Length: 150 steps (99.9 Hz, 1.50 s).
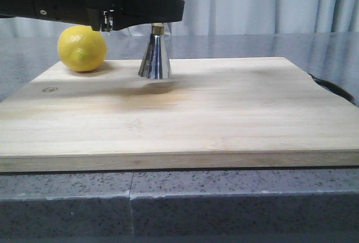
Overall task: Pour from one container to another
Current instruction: 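Lift the beaker with the right gripper and carry it over the jigger, then tilt the beaker with the right gripper, pouring liquid into the jigger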
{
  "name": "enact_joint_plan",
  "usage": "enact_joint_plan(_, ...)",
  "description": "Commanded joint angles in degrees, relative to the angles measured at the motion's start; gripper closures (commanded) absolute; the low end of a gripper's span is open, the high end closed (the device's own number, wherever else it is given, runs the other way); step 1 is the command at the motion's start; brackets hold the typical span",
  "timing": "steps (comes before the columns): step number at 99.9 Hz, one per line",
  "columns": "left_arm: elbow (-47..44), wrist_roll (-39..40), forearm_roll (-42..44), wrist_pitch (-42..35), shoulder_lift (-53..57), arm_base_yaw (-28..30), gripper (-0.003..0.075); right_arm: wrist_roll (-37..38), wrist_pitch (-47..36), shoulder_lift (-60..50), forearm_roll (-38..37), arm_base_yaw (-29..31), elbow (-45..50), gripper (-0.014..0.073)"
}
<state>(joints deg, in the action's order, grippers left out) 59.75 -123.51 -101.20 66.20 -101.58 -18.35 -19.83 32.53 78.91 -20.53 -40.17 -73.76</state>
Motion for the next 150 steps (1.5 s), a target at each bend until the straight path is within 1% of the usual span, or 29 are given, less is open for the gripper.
enact_joint_plan(1, 1.74, 0.41, -4.72, 5.68, 2.21, -0.49, 0.0535, -1.08, -3.34, -0.88, -3.63, -0.99, -2.77, 0.0354)
enact_joint_plan(18, 1.74, 0.41, -4.72, 5.68, 2.21, -0.49, 0.0535, -1.17, -2.17, 0.13, -10.4, -3.77, -2.78, 0.0354)
enact_joint_plan(39, 1.74, 0.41, -4.72, 5.68, 2.21, -0.49, 0.0535, -1.2, -0.55, 0.11, -16.47, -6.46, -2.78, 0.0354)
enact_joint_plan(50, 1.74, 0.41, -4.72, 5.68, 2.21, -0.49, 0.0535, -1.29, -0.46, 0.11, -19.1, -6.8, -2.78, 0.0354)
enact_joint_plan(81, 1.74, 0.41, -4.72, 5.68, 2.21, -0.49, 0.0535, -6.13, -0.46, 0.11, -21.72, -6.8, -2.78, 0.0354)
enact_joint_plan(125, 1.74, 0.41, -4.72, 5.68, 2.21, -0.49, 0.0535, -6.68, -1.0, 0.11, -27.06, -6.8, -2.78, 0.0354)
enact_joint_plan(150, 1.74, 0.41, -4.72, 5.68, 2.21, -0.49, 0.0535, -9.17, -1.61, 0.11, -27.53, -6.8, -2.78, 0.0354)
